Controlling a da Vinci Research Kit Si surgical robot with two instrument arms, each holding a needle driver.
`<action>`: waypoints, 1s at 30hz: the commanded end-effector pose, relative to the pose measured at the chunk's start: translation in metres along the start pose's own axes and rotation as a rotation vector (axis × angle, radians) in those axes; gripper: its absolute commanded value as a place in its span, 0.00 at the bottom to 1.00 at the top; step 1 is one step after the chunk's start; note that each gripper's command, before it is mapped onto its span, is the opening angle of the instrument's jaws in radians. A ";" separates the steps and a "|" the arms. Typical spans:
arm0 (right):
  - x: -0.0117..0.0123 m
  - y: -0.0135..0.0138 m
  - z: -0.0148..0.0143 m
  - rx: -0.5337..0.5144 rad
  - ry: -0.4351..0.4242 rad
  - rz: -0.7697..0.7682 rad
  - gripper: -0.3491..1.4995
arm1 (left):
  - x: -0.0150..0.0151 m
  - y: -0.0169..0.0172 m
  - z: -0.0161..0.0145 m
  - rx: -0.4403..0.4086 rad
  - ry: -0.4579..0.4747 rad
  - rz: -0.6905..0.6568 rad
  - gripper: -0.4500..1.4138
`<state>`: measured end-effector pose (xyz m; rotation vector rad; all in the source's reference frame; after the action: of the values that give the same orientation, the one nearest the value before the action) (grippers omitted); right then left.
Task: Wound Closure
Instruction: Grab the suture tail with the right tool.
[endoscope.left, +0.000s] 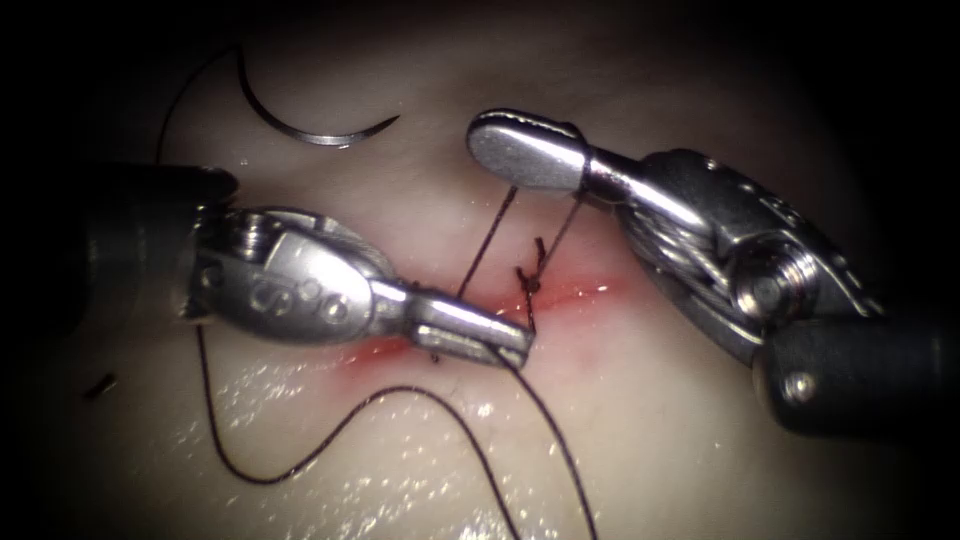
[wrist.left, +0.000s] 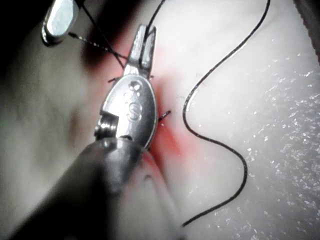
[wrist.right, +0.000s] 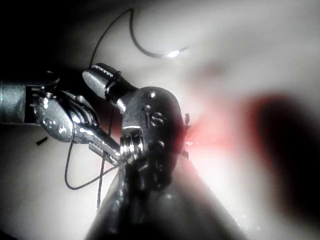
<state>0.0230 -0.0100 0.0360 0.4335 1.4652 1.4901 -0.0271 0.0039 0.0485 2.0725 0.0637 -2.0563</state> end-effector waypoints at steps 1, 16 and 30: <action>-0.0008 0.0001 0.0007 -0.026 -0.020 -0.005 0.53 | -0.0006 0.0000 0.0008 0.003 0.006 0.001 0.00; -0.0052 0.0025 -0.0021 -0.320 -0.181 -0.097 0.50 | -0.0003 0.0014 0.0036 0.060 0.032 -0.020 0.00; -0.0063 0.0058 -0.0017 -0.484 -0.238 -0.081 0.56 | -0.0016 0.0046 0.0056 0.062 0.014 -0.042 0.00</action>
<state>0.0217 -0.0149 0.0427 0.2391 0.8819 1.6038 -0.0313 -0.0014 0.0501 2.1403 0.0449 -2.0946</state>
